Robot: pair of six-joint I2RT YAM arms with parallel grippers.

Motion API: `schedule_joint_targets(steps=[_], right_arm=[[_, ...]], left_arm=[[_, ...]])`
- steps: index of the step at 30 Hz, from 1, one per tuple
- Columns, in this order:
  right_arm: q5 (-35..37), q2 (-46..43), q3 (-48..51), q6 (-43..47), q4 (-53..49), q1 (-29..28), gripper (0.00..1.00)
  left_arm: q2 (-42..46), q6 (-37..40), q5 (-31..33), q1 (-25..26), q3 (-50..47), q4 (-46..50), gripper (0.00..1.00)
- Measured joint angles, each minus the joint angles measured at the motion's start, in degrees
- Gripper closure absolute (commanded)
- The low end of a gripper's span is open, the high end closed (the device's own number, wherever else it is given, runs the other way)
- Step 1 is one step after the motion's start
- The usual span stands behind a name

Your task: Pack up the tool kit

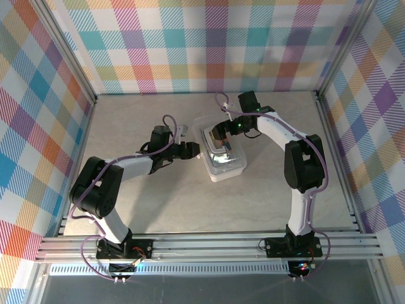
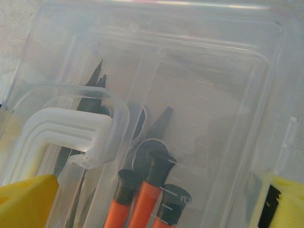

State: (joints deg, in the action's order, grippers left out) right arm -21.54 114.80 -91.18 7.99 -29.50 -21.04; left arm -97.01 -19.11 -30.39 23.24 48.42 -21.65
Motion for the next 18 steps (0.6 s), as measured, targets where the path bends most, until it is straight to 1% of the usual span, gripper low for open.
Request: schedule_joint_targets(steps=[8,18], right_arm=[[0.00,0.00,0.11,0.00,0.15,0.00,0.01],[-0.02,0.00,0.11,0.00,0.15,0.00,0.01]], left_arm=[[0.00,-3.67,0.04,-0.17,-2.56,-4.48,0.53],[-0.02,-6.86,0.02,-0.50,-3.74,-9.94,0.50]])
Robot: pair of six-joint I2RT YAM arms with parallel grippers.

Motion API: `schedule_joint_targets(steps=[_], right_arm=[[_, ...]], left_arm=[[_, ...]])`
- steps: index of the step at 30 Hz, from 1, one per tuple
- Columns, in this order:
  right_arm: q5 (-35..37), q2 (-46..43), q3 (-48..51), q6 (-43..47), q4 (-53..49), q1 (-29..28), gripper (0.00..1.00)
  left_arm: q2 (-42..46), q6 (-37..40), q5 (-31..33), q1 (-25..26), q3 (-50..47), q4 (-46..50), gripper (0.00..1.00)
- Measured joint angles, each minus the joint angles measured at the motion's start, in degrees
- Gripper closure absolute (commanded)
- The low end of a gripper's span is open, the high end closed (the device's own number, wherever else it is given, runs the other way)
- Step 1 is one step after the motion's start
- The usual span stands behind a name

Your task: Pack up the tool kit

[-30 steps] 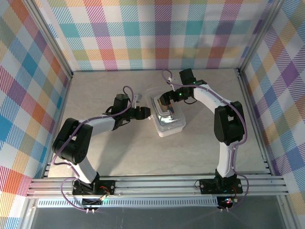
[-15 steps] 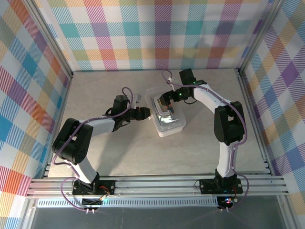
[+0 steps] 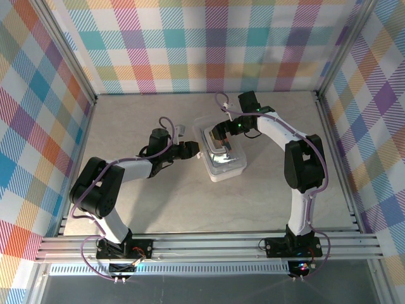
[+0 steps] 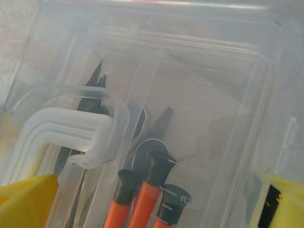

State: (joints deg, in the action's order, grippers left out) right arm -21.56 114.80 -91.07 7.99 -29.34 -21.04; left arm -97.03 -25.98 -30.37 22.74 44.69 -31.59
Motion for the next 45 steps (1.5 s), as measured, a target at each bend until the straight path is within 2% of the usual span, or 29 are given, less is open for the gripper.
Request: schedule_joint_targets(steps=[11,25,45], right_arm=[[-0.02,0.00,0.00,0.02,0.00,0.00,0.01],[-0.02,0.00,0.00,0.02,-0.02,0.00,0.01],[-0.02,0.00,0.00,0.02,-0.02,0.00,0.01]], left_arm=[[-0.70,-1.90,-0.20,0.00,-2.14,-4.63,0.51],[-1.40,-4.70,0.04,-0.04,-4.72,-10.95,0.59],[-4.44,-7.21,0.46,-0.04,-4.92,-15.91,0.60]])
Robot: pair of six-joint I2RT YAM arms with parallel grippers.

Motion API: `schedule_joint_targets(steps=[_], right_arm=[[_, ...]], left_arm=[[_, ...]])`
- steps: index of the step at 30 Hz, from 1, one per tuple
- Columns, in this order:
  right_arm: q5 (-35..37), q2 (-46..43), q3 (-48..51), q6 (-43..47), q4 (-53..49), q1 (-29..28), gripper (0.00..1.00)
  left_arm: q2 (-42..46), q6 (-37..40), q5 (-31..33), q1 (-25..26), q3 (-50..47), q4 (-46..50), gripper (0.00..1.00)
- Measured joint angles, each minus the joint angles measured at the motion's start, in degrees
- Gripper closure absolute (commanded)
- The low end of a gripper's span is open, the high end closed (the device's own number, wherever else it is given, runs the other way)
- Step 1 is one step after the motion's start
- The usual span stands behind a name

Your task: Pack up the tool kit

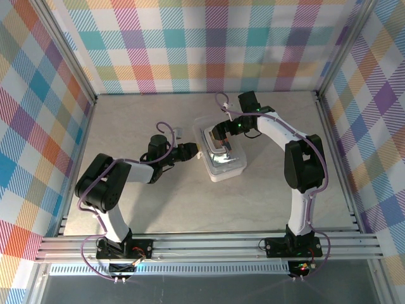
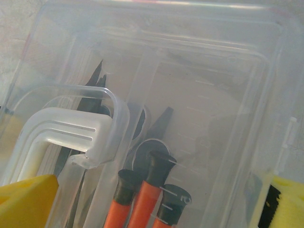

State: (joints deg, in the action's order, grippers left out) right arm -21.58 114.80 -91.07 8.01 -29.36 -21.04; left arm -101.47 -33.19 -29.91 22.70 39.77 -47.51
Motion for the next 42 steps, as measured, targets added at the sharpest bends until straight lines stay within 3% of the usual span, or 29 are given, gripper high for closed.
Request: schedule_joint_targets(steps=[42], right_arm=[[-0.11,0.00,0.00,0.04,0.00,0.02,0.01]], left_arm=[[-2.40,-1.99,-0.02,0.00,0.13,-2.60,0.60]])
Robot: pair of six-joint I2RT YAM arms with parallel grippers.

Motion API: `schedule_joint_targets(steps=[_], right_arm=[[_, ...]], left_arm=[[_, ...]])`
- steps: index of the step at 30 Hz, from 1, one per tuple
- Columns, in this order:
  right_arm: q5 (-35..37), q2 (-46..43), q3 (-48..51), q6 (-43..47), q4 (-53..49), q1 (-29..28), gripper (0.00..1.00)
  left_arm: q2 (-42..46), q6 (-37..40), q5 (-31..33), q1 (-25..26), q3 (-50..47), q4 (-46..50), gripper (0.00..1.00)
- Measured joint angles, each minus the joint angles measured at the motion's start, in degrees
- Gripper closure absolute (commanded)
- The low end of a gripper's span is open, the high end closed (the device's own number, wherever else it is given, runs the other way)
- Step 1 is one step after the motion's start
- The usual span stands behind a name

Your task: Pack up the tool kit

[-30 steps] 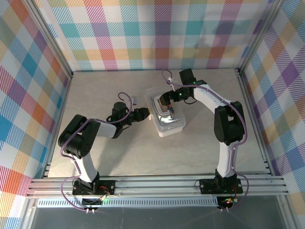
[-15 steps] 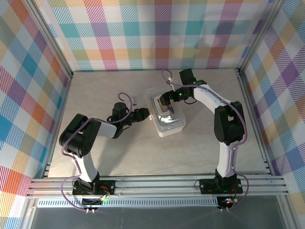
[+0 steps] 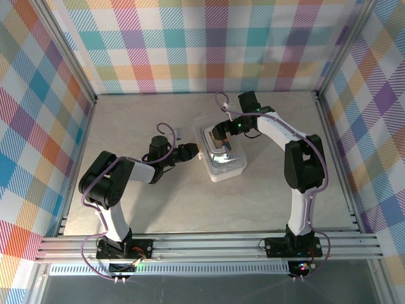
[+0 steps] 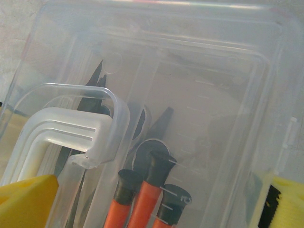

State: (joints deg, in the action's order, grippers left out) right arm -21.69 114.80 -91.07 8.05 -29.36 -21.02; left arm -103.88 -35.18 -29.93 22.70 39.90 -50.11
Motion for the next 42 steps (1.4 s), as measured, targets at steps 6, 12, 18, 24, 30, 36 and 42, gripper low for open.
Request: schedule_joint_targets(steps=[6,12,18,24,30,36,42], right_arm=[[-0.02,0.00,0.00,0.11,0.00,0.00,0.01],[-0.02,0.00,0.00,0.13,0.00,0.00,0.01],[-0.04,0.02,0.00,0.13,0.00,0.00,0.01],[-0.07,0.02,-0.02,0.13,-0.02,0.02,0.01],[-0.09,0.13,-0.17,0.15,-0.17,0.04,0.01],[-0.11,0.17,-0.24,0.15,-0.24,0.04,0.01],[-0.11,0.28,-0.44,0.17,-0.46,0.04,0.01]], left_arm=[[0.02,-0.17,-0.02,0.00,0.11,-0.02,0.60],[0.11,-1.31,0.00,0.04,0.11,-0.96,0.60],[-0.22,-4.13,-0.04,0.39,0.11,-5.31,0.60],[-2.99,-7.61,-0.66,0.57,0.48,-10.60,0.60],[-3.67,-8.98,-0.90,0.52,0.48,-12.31,0.60],[-3.69,-9.18,-0.87,0.52,0.48,-12.41,0.59],[-3.69,-9.20,-0.50,0.61,0.24,-12.63,0.60]])
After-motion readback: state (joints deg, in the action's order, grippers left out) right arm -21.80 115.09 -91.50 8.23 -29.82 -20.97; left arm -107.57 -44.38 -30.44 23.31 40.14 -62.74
